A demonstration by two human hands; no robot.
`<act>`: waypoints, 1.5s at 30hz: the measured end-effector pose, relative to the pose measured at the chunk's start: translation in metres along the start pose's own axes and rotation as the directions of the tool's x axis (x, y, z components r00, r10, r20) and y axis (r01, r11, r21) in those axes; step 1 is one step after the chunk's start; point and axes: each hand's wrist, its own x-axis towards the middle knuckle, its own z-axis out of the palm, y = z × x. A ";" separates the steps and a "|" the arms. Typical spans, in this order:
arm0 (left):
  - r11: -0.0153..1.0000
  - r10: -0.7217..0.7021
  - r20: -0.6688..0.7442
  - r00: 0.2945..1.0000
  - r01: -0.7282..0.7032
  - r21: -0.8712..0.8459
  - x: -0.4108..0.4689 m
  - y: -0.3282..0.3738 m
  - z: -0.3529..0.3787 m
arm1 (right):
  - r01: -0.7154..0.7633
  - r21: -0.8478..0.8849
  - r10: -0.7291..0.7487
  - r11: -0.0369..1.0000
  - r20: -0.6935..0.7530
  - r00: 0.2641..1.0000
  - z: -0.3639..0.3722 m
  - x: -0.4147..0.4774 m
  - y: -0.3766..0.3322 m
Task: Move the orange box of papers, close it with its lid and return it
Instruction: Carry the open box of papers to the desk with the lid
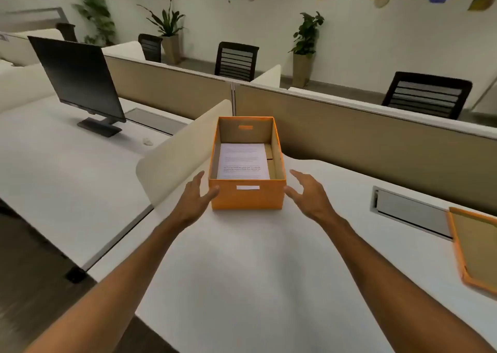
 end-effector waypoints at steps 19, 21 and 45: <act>0.876 -0.177 0.292 0.940 0.286 -0.389 0.126 -0.060 0.005 | -0.508 0.639 0.504 0.578 0.210 0.838 0.065 0.090 0.031; 0.866 -0.152 0.307 0.939 0.277 -0.416 0.127 -0.059 0.004 | -0.509 0.647 0.494 0.568 0.226 0.839 0.064 0.089 0.032; 0.837 -0.098 0.243 0.965 0.212 -0.504 0.026 0.005 0.058 | -0.388 0.739 0.458 0.551 0.120 0.881 -0.038 -0.058 0.059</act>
